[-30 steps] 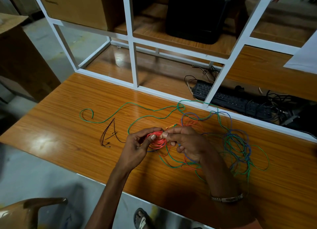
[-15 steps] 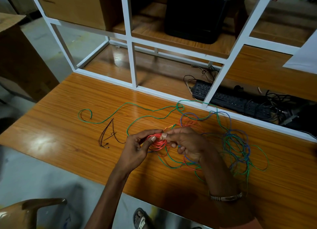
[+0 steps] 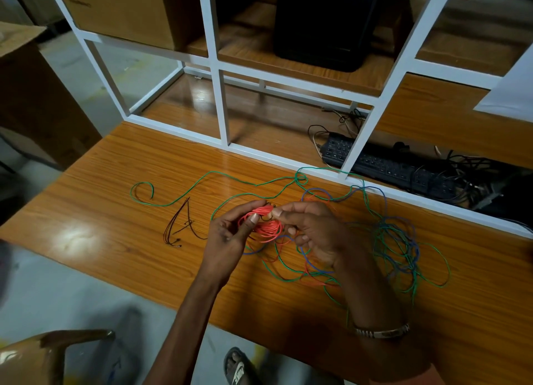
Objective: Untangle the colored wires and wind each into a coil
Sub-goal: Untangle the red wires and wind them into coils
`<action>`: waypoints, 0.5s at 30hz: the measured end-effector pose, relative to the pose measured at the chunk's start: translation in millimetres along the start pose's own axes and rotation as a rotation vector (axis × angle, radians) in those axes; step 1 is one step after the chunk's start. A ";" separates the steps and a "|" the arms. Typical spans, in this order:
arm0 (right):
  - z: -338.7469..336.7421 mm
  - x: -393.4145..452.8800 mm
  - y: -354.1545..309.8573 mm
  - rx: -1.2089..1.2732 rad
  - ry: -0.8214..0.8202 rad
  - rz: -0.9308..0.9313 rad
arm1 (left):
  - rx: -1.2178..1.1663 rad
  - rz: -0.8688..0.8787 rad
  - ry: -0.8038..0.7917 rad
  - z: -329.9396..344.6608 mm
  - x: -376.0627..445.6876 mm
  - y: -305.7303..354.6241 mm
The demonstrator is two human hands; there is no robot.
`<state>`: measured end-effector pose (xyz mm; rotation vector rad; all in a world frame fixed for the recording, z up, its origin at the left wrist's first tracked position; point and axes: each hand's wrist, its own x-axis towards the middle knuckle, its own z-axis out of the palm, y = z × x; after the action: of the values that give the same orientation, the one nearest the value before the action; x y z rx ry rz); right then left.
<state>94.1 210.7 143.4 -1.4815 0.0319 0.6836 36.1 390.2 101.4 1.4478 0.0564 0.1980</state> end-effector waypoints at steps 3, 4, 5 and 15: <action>-4.4 -7.0 -11.0 -0.034 -0.015 -0.027 | -0.001 0.012 0.018 9.3 -0.5 8.2; -6.6 -9.0 -15.5 -0.045 -0.029 -0.036 | 0.001 0.023 0.029 12.8 -1.3 11.7; -9.0 -11.5 -20.7 -0.060 -0.042 -0.040 | -0.001 0.037 0.044 16.9 -2.0 14.9; -43.6 -41.7 -62.2 -0.209 -0.181 -0.206 | 0.088 0.229 0.109 62.1 -18.9 55.7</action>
<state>104.0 158.0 211.4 -1.5896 -0.3358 0.6648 21.8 332.3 162.7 1.5292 -0.0124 0.4667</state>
